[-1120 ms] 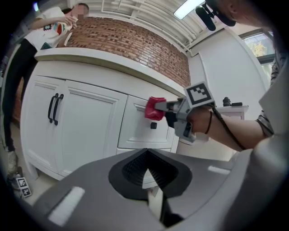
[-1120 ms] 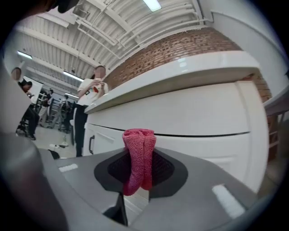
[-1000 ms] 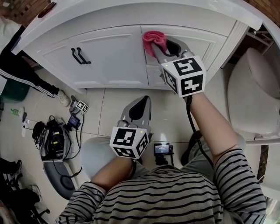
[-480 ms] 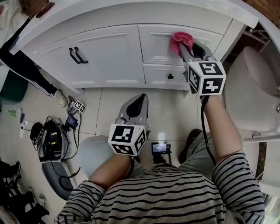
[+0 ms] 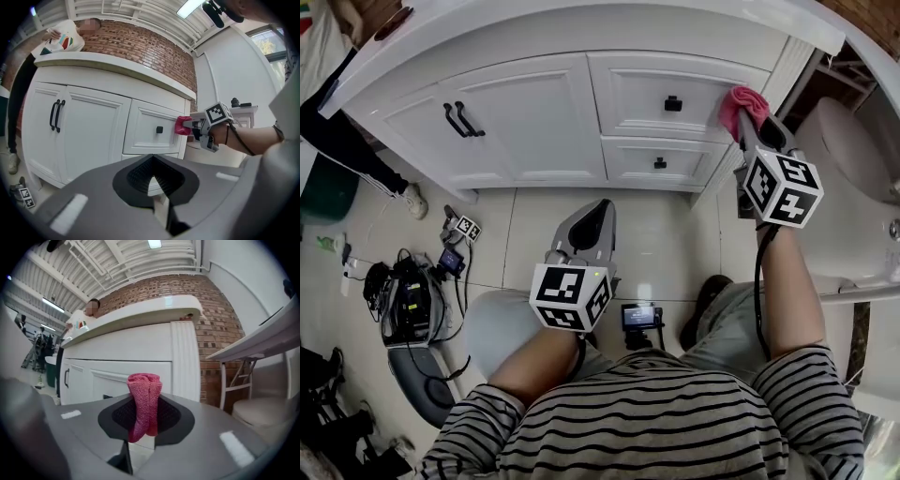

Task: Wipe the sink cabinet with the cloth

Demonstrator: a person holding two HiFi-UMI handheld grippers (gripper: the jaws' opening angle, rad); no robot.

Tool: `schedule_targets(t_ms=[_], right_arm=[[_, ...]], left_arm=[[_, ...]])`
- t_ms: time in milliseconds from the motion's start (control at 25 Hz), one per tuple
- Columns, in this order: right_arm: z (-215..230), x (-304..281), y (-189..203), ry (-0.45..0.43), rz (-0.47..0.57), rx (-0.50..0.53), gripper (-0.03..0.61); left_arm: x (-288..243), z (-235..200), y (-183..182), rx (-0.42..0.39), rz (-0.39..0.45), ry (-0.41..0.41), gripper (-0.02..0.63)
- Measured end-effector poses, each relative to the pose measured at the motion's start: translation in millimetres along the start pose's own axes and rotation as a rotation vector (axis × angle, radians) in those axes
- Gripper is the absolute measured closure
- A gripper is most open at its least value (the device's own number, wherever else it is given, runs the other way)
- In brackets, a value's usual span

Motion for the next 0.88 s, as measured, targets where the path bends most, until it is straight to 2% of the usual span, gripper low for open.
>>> schedule_targets(t_ms=[200, 280, 360, 520, 720, 880], right_arm=[[-116, -45, 11, -0.273, -0.005, 0.052, 0.491], [-151, -68, 20, -0.326, -0.03, 0.082, 0.491], [-168, -88, 27, -0.331, -0.057, 0.103, 0.491], [-168, -95, 29, -0.318, -0.075, 0.16, 0.489], [-131, -77, 36, -0.232, -0.096, 0.156, 0.491], [-103, -58, 37, -0.215, -0.093, 0.15, 0.491]], left_arm=[[-1, 1, -1, 0.002, 0.005, 0.004, 0.614], [1, -2, -1, 0.0, 0.005, -0.006, 0.614], [3, -6, -2, 0.001, 0.007, -0.018, 0.614], [7, -12, -2, 0.007, 0.009, -0.026, 0.614], [2, -9, 0, -0.001, 0.003, -0.008, 0.614], [-3, 0, 6, -0.026, -0.017, 0.008, 0.614]])
Point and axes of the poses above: the fingertips, and each gripper's own axes: x backward along the fingers, z to its right, y out of its underside, the point moved 5 cm from there along x, backward along the fingers, and after that the axes turned 4 degrees about -y, right-handed, at the moved point
